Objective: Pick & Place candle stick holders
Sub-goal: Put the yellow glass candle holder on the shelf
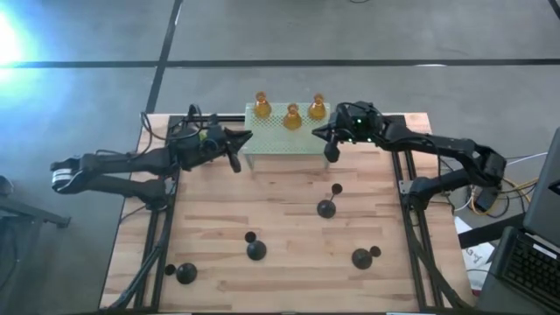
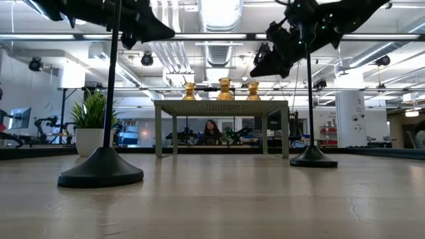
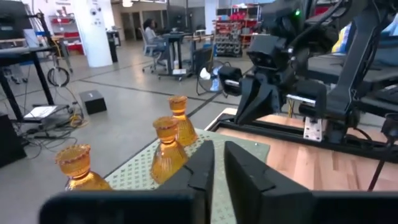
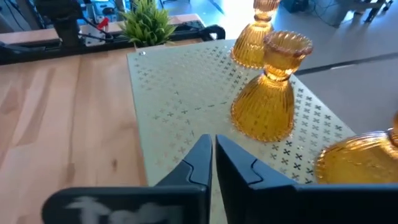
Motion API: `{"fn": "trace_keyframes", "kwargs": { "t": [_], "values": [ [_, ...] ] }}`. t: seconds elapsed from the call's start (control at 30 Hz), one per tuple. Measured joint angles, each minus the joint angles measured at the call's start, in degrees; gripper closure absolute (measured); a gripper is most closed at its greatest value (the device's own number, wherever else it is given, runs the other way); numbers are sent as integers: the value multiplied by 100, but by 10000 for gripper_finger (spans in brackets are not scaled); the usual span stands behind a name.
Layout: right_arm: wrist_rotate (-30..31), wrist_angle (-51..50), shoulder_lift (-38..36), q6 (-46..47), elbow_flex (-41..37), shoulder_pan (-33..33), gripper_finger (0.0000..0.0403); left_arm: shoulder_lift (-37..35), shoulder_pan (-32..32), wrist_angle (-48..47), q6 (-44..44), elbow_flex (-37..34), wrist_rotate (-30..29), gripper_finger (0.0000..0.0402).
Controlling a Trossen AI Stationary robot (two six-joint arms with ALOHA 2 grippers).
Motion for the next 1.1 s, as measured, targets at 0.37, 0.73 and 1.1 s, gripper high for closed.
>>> {"fn": "trace_keyframes", "kwargs": {
  "t": [0.37,0.73,1.1],
  "values": [
    [643,-395,973,-202,1028,4,395,-152,2,-4,33,-79,155,397],
    [927,-744,1538,-439,1678,13,395,-149,2,-7,31,-79,168,395],
    [931,-808,1928,-609,2098,6,395,-147,2,-7,24,-79,168,394]
  ]
}}
